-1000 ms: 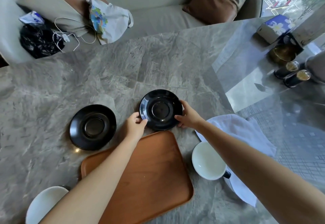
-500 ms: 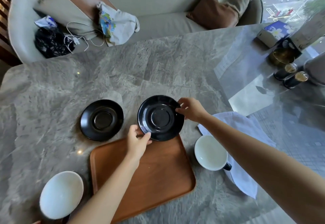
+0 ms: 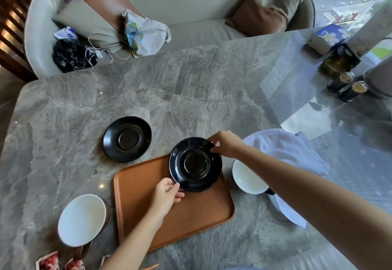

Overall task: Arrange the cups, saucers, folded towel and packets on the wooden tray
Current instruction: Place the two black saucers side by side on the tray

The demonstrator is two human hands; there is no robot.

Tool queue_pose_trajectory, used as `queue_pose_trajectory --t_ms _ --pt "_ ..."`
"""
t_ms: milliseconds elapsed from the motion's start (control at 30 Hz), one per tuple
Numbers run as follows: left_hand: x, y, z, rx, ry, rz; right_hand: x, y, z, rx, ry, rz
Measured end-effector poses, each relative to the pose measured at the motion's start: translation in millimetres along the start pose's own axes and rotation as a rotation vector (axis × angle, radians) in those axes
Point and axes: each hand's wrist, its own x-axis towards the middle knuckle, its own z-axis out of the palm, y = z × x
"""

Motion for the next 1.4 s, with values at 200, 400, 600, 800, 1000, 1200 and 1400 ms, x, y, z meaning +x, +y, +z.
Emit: queue_pose_trajectory --t_ms 200,400,600,800,1000,1200,1400 --pt "-4.4 -6.2 -1.6 0.102 -0.02 -0.028 -4.4 -0.3 6.6 -0.059 -0.03 -0.001" --pt "0.4 -3.9 -3.2 0.154 -0.044 -0.041 -4.7 2.5 7.2 -0.055 -0.041 -0.016" --pt "-1.4 3.3 -4.4 0.21 -0.068 -0.073 -3.9 3.2 8.6 -0.049 -0.043 -0.034" --pt "-1.6 7.5 -4.2 0.215 -0.097 -0.096 -3.1 3.8 9.8 -0.073 -0.043 -0.019" --pt "-0.6 9.5 -25.2 0.251 -0.11 -0.072 3.7 -1.9 11.9 -0.063 -0.028 0.017" --pt "24.3 23.6 -91.0 0.182 0.159 0.103 18.6 -39.0 21.9 -0.04 0.206 -0.083" --pt "61.5 28.1 -150.9 0.073 0.432 0.097 55.2 -104.8 47.0 0.32 0.153 -0.088"
